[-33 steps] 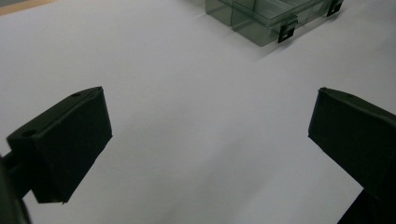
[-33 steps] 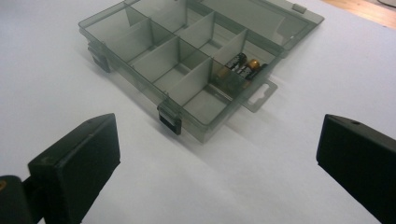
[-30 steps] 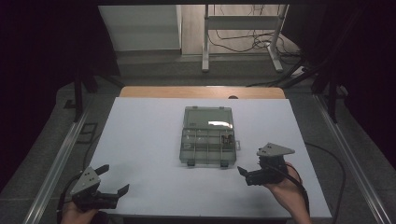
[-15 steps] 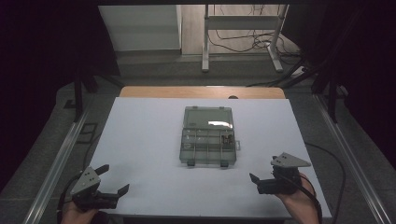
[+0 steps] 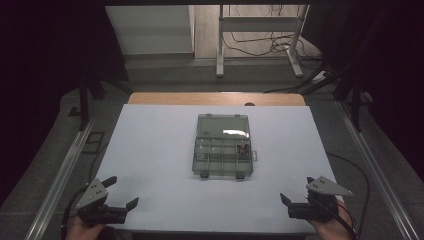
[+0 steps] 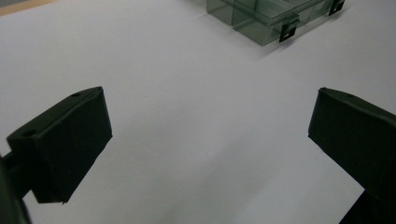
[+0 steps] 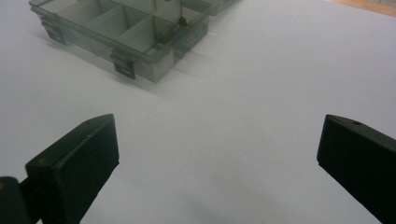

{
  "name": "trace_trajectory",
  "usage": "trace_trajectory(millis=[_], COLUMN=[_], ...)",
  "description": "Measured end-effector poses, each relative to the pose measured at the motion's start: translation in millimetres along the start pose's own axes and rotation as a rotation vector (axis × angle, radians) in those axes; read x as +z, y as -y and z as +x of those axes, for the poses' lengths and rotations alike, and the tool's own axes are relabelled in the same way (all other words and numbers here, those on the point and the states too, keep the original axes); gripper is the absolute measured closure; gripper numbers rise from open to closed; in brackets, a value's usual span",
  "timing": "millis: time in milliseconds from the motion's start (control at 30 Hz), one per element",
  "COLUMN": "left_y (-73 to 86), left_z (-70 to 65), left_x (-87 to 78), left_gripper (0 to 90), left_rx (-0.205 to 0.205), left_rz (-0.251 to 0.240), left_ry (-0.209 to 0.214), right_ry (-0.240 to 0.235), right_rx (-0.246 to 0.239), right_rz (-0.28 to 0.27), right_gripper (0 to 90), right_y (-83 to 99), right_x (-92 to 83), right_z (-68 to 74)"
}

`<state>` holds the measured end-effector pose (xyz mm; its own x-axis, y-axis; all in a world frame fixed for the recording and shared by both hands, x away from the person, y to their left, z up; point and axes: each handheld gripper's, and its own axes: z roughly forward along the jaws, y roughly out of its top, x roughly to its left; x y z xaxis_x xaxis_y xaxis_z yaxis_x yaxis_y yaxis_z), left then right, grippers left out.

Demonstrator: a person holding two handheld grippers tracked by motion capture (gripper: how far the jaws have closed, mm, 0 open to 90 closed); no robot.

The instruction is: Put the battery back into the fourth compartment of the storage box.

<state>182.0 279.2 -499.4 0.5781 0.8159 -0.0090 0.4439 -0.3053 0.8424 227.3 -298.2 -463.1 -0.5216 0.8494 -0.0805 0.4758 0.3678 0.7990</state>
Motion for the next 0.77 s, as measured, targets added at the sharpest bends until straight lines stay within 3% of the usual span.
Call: trace_trajectory(millis=[500, 600, 767], left_y=[0.1, 0.2, -0.4], left_z=[0.1, 0.1, -0.2], left_x=[0.0, -0.1, 0.5], left_gripper=[0.3, 0.3, 0.3], left_rx=[-0.002, -0.002, 0.001], left_rz=[0.000, 0.000, 0.001], left_ry=[-0.001, -0.001, -0.001], right_ry=[0.041, 0.050, 0.050], right_rx=[0.050, 0.065, 0.075], right_rz=[0.018, -0.006, 0.007], right_gripper=[0.0, 0.0, 0.0], right_y=[24.3, 24.9, 25.3], right_x=[-10.9, -13.1, -11.6], right_z=[-9.4, -10.4, -11.7])
